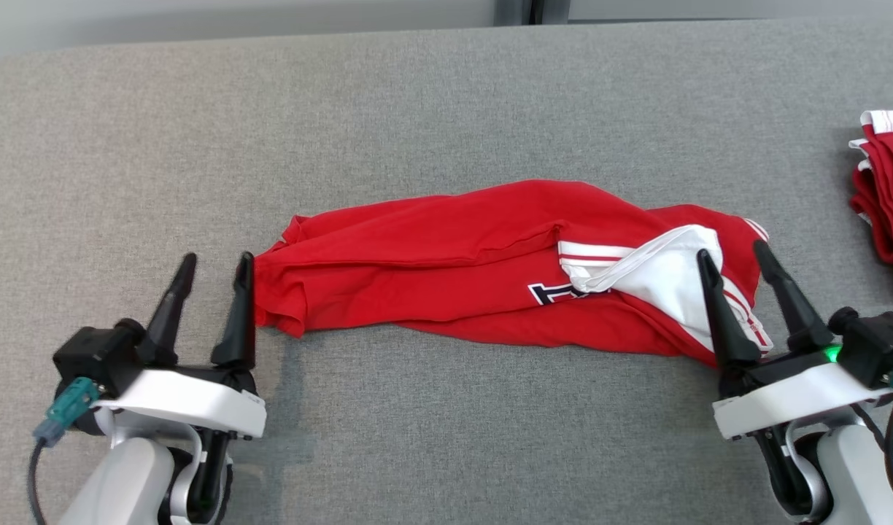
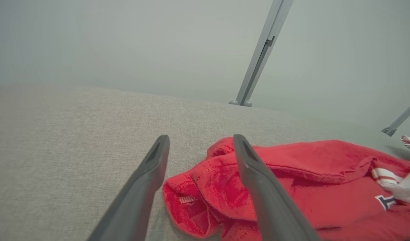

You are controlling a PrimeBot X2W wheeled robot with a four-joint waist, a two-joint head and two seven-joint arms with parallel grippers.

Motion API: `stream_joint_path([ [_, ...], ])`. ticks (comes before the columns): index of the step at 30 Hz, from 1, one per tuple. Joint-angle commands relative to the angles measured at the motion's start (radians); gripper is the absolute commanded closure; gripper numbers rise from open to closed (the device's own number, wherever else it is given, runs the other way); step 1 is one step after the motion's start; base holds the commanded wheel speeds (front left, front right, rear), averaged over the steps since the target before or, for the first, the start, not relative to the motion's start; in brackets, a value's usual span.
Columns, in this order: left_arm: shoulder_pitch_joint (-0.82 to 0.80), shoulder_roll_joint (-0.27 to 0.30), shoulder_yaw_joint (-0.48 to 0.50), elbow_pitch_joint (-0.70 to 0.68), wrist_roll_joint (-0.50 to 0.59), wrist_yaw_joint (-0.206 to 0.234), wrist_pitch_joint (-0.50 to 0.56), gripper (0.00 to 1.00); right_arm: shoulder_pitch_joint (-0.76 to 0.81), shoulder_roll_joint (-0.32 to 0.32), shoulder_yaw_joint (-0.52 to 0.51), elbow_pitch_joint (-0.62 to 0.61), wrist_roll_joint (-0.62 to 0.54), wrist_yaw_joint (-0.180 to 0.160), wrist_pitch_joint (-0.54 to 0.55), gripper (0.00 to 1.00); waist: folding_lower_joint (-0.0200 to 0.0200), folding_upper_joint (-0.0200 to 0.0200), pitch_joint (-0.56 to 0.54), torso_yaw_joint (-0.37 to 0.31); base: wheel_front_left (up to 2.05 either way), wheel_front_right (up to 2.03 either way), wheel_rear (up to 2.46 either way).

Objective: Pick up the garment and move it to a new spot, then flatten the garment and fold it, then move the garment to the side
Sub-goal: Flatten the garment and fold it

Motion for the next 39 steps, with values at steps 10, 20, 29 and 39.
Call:
stream_joint_path([
  [10, 0.081, 0.006, 0.165, -0.207, 0.164, 0.055, -0.011, 0.0, 0.077, 0.03, -0.132, -0.242, -0.162, 0.001, 0.048, 0.0, 0.0, -0.0001, -0.064, -0.004, 0.0, 0.0, 0.0],
  [20, 0.161, 0.026, 0.167, -0.269, 0.236, 0.079, -0.011, 0.0, 0.134, 0.054, -0.159, -0.349, -0.191, 0.0, 0.121, 0.0, 0.0, -0.0001, -0.081, 0.0, 0.0, 0.0, 0.0],
  [29, 0.168, 0.031, 0.159, -0.279, 0.24, 0.089, 0.004, 0.0, 0.142, 0.063, -0.16, -0.365, -0.188, 0.0, 0.135, 0.0, 0.0, -0.0001, -0.076, 0.005, 0.0, 0.0, 0.0],
  [39, 0.083, 0.063, 0.141, -0.276, 0.242, 0.056, 0.046, 0.0, 0.127, 0.062, -0.161, -0.378, -0.178, 0.0, 0.144, 0.0, 0.0, -0.0001, -0.051, 0.011, 0.0, 0.0, 0.0],
])
